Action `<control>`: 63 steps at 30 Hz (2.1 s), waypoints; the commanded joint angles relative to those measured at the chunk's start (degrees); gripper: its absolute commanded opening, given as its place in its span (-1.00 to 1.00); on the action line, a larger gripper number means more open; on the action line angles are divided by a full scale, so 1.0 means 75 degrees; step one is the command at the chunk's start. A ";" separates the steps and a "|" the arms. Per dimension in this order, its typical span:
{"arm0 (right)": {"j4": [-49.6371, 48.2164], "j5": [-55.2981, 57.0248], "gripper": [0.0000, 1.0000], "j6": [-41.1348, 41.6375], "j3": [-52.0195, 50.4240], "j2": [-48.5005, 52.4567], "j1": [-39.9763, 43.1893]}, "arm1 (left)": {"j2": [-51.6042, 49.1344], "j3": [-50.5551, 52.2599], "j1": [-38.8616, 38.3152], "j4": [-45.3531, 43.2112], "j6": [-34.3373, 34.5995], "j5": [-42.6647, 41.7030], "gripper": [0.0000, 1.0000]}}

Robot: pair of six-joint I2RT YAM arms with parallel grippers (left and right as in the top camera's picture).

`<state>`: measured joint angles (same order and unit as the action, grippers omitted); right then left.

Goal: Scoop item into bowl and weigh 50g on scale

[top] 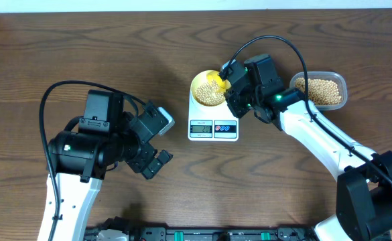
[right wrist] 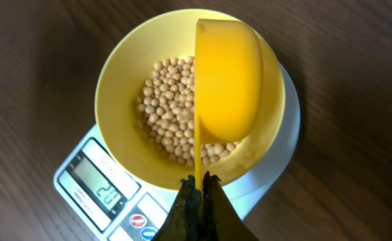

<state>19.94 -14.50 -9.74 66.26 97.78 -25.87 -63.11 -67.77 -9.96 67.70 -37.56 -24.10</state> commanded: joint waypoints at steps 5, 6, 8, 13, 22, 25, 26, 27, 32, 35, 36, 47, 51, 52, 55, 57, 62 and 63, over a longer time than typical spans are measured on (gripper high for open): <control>0.0061 0.0326 -0.98 -0.0431 0.0201 -0.0216 -0.0052 | 0.0038 -0.0096 0.0032 0.0026 -0.0076 -0.0122 1.00; 0.0058 0.0326 -0.98 -0.0431 0.0204 -0.0248 -0.0052 | 0.0038 -0.0096 0.0032 0.0026 -0.0076 -0.0122 1.00; 0.0058 0.0323 -0.98 -0.0428 0.0210 -0.0315 -0.0052 | 0.0038 -0.0096 0.0032 0.0026 -0.0076 -0.0122 1.00; 0.0082 0.0318 -0.98 -0.0423 0.0210 -0.0469 -0.0052 | 0.0038 -0.0096 0.0032 0.0026 -0.0076 -0.0119 1.00; 0.0399 0.0318 -0.98 -0.0423 0.0210 -0.0510 -0.0052 | 0.0038 -0.0096 0.0032 0.0026 -0.0076 -0.0122 1.00; 0.0338 0.0318 -0.98 -0.0425 0.0210 -0.0510 -0.0052 | 0.0038 -0.0096 0.0032 0.0026 -0.0076 -0.0122 1.00; 0.0309 0.0318 -0.98 -0.0425 0.0210 -0.0510 -0.0052 | 0.0038 -0.0096 0.0032 0.0026 -0.0076 -0.0122 1.00; 0.0280 0.0318 -0.98 -0.0428 0.0210 -0.0510 -0.0052 | 0.0038 -0.0096 0.0032 0.0026 -0.0076 -0.0122 0.99; 0.0204 0.0318 -0.98 -0.0428 0.0210 -0.0510 -0.0052 | 0.0038 -0.0096 0.0032 0.0026 -0.0076 -0.0119 1.00; 0.0204 0.0318 -0.98 -0.0428 0.0210 -0.0510 -0.0052 | 0.0038 -0.0096 0.0032 0.0026 -0.0076 -0.0122 1.00; 0.0204 0.0318 -0.98 -0.0428 0.0210 -0.0510 -0.0052 | 0.0038 -0.0096 0.0032 0.0026 -0.0076 -0.0119 1.00; -0.0501 0.0344 -0.98 -0.0994 0.0239 -0.0510 -0.0050 | 0.0038 -0.0096 0.0032 0.0026 -0.0076 -0.0122 1.00; -0.0458 0.0347 -0.98 -0.0994 0.0446 -0.0568 -0.0023 | 0.0038 -0.0096 0.0032 0.0026 -0.0076 -0.0119 0.99; -0.0458 0.0347 -0.98 -0.0994 0.0495 -0.0618 0.0006 | 0.0038 -0.0096 0.0032 0.0026 -0.0076 -0.0119 1.00; -0.0460 0.0347 -0.99 -0.0994 0.0714 -0.0851 0.0242 | 0.0038 -0.0096 0.0032 0.0026 -0.0076 -0.0122 1.00; -0.0498 0.0347 -0.99 -0.0970 0.0828 -0.1040 0.0478 | 0.0038 -0.0096 0.0032 0.0026 -0.0076 -0.0119 0.99; -0.0851 0.0204 -0.99 0.0425 0.0857 -0.1483 0.1440 | 0.0038 -0.0096 0.0032 0.0026 -0.0076 -0.0119 1.00; -0.0866 0.0082 -0.98 0.0618 0.0857 -0.1530 0.1667 | 0.0038 -0.0096 0.0032 0.0026 -0.0076 -0.0122 1.00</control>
<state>13.96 -12.23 -12.27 71.22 88.79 -18.02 -63.11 -67.77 -9.96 67.68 -37.56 -24.10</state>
